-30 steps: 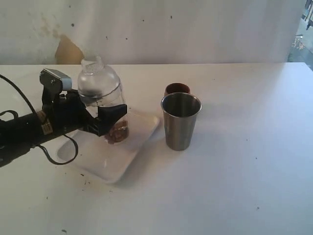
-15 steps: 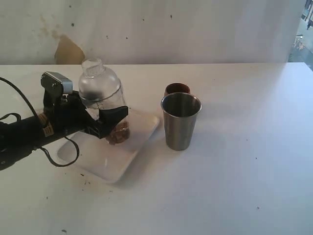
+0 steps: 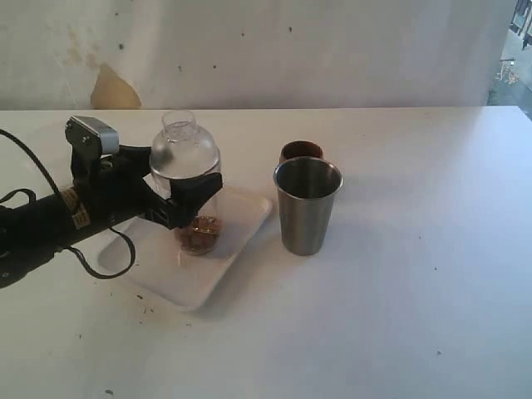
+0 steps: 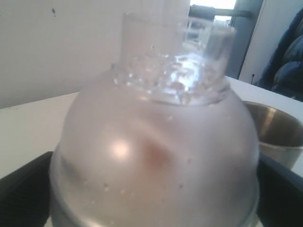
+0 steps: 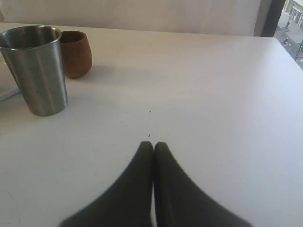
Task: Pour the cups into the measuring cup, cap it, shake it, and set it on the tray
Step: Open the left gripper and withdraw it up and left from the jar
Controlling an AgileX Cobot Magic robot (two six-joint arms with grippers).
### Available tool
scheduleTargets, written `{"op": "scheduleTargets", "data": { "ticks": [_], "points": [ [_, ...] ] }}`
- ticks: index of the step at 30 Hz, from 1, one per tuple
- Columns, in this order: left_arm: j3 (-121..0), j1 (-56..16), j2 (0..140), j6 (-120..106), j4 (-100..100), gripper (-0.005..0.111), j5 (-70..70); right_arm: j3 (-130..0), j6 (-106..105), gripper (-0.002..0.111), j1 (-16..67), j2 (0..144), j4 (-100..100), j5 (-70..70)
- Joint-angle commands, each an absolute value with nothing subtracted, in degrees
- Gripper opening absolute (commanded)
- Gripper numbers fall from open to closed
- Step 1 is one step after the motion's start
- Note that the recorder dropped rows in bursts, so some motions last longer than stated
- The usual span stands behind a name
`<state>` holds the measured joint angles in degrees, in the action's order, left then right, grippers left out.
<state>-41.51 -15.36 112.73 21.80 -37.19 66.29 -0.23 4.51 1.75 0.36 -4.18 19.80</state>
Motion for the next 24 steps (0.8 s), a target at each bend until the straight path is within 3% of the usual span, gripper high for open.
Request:
{"op": "scheduleTargets", "data": {
  "ticks": [1,13,17,20,22,24],
  "points": [
    [-41.38,-15.55,110.32,22.26,-35.99,0.105,69.58,0.00,4.79,0.000,1.71,0.00,-4.50,19.63],
    [-41.38,-15.41,98.96,20.95,-31.29,0.104,68.77,0.00,4.79,0.000,1.71,0.00,-4.50,19.63],
    [-41.38,-15.41,91.33,26.08,-31.28,0.077,60.10,0.00,4.79,0.000,1.71,0.00,-4.50,19.63],
    [-41.38,-15.41,83.22,30.72,-31.43,0.027,45.89,0.00,4.79,0.000,1.71,0.00,-4.50,19.63],
    [-41.38,-15.41,77.83,33.23,-35.28,0.000,38.14,0.00,4.79,0.000,1.71,0.00,-4.50,19.63],
    [-41.38,-15.41,71.34,41.56,-46.89,0.000,33.42,0.00,4.79,0.000,1.71,0.00,-4.50,19.63]
  ]
}}
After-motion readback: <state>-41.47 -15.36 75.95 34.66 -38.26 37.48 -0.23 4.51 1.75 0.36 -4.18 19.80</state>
